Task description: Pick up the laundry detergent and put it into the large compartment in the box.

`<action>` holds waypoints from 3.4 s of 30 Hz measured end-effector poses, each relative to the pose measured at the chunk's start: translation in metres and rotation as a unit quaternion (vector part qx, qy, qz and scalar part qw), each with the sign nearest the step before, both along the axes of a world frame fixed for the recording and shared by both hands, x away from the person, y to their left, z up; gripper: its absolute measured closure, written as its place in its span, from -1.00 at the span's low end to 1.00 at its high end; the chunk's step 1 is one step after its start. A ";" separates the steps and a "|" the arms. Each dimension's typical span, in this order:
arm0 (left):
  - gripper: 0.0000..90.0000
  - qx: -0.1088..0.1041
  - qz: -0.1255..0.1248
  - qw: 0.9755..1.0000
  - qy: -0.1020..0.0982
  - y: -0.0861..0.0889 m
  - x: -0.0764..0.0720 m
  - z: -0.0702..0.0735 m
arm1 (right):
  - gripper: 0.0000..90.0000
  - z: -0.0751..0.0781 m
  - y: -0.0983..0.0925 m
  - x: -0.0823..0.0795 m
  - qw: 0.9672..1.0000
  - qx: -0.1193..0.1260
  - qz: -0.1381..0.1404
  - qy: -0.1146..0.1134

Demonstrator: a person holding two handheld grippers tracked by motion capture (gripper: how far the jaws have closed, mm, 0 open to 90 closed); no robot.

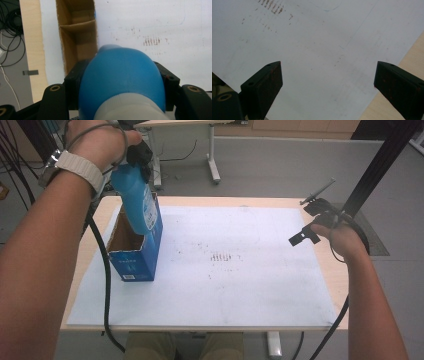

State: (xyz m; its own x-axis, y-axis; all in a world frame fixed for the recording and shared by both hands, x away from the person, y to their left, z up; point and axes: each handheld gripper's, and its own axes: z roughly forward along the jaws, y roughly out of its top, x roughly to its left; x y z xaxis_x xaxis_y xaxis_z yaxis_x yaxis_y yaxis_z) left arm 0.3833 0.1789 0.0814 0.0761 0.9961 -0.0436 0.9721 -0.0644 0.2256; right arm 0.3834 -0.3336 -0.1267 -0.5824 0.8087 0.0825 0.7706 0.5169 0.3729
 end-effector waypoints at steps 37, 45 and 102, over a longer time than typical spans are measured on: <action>-0.15 0.010 0.032 0.999 -0.008 0.043 0.016 -0.018 | -0.82 -0.011 0.004 0.005 1.000 -0.004 -0.007 0.014; -0.15 0.011 0.037 0.999 -0.002 0.049 0.025 -0.034 | -0.82 -0.012 0.005 0.006 1.000 -0.003 -0.007 0.014; -0.16 0.022 0.025 0.999 0.021 0.049 0.051 -0.143 | -0.82 -0.026 0.009 0.009 1.000 -0.002 -0.009 0.026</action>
State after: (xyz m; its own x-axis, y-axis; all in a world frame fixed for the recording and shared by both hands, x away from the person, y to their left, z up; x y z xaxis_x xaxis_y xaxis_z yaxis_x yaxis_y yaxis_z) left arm 0.4344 0.2284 -0.0613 0.0259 0.9997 -0.0028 0.9829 -0.0250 0.1822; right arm 0.3925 -0.3242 -0.1530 -0.5634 0.8190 0.1092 0.7974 0.5044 0.3312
